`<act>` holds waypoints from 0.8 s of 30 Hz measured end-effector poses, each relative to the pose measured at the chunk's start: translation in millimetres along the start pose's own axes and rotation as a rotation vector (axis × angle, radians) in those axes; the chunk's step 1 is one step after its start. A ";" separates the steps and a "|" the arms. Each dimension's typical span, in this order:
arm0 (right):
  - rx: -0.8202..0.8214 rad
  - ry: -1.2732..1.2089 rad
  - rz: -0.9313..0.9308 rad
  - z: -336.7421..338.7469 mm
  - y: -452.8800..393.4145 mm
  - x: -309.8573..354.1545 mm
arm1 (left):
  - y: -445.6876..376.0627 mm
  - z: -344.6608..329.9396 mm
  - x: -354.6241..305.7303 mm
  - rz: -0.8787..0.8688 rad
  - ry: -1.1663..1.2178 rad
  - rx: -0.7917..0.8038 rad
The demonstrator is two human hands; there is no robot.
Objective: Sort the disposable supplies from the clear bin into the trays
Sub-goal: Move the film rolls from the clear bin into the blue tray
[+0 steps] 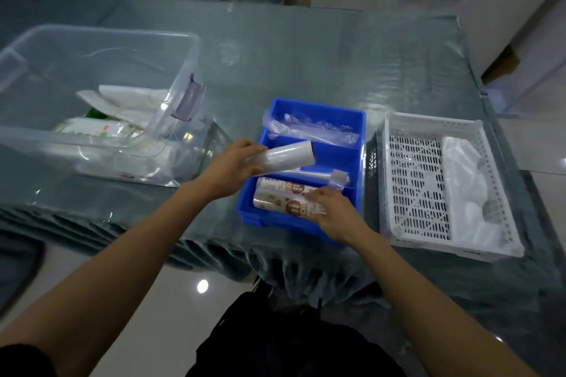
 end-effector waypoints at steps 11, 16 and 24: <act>-0.230 -0.218 -0.073 28.3 10.5 -13.9 | -2.5 -29.9 -7.2 -0.055 -0.101 0.095; -0.373 -0.436 -0.170 44.5 22.5 -35.8 | -7.8 -60.3 -24.1 -0.152 -0.199 0.159; -0.305 -0.255 -0.124 24.0 31.6 -34.9 | -3.7 -105.7 -24.2 -0.168 -0.224 0.235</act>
Point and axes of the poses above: each hand's wrist, its own y-axis away from the middle knuckle, its own z-axis out of the back of the hand, x = y × z, the point moved 9 cm from there along -y, towards the middle knuckle, and after that the axes turned 9 degrees about y, right-handed, at the moved point
